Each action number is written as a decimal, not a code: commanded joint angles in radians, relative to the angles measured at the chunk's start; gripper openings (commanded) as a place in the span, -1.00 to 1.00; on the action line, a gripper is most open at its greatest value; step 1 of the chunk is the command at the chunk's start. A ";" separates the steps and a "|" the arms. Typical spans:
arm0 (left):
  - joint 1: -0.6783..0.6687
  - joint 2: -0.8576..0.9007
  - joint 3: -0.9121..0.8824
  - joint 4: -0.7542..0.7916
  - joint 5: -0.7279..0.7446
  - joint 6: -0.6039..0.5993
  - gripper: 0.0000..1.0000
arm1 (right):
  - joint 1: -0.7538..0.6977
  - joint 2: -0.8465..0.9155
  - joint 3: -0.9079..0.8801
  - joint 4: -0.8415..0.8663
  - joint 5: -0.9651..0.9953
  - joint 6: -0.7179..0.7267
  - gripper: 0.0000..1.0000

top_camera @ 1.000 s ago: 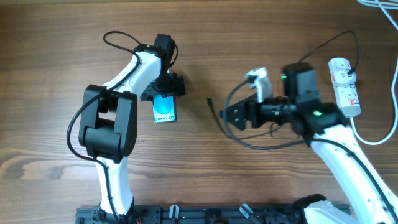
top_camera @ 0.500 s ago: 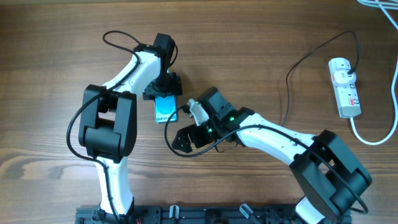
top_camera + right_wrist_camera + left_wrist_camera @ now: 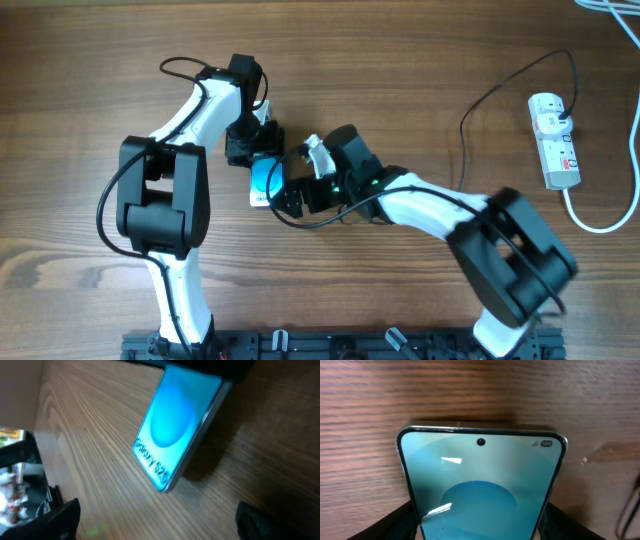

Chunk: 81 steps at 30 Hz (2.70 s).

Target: Plug charger to phone and switch on socket

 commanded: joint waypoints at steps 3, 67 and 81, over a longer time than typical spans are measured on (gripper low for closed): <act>-0.016 0.073 -0.052 -0.005 0.162 0.035 0.40 | 0.000 0.153 0.006 0.192 -0.102 0.177 0.90; -0.011 -0.628 -0.050 0.024 0.597 0.069 0.02 | -0.210 0.161 0.006 1.464 -0.597 1.034 -0.91; -0.011 -0.628 -0.050 0.007 0.639 0.069 -0.92 | -0.229 0.161 0.006 1.464 -0.617 1.031 0.42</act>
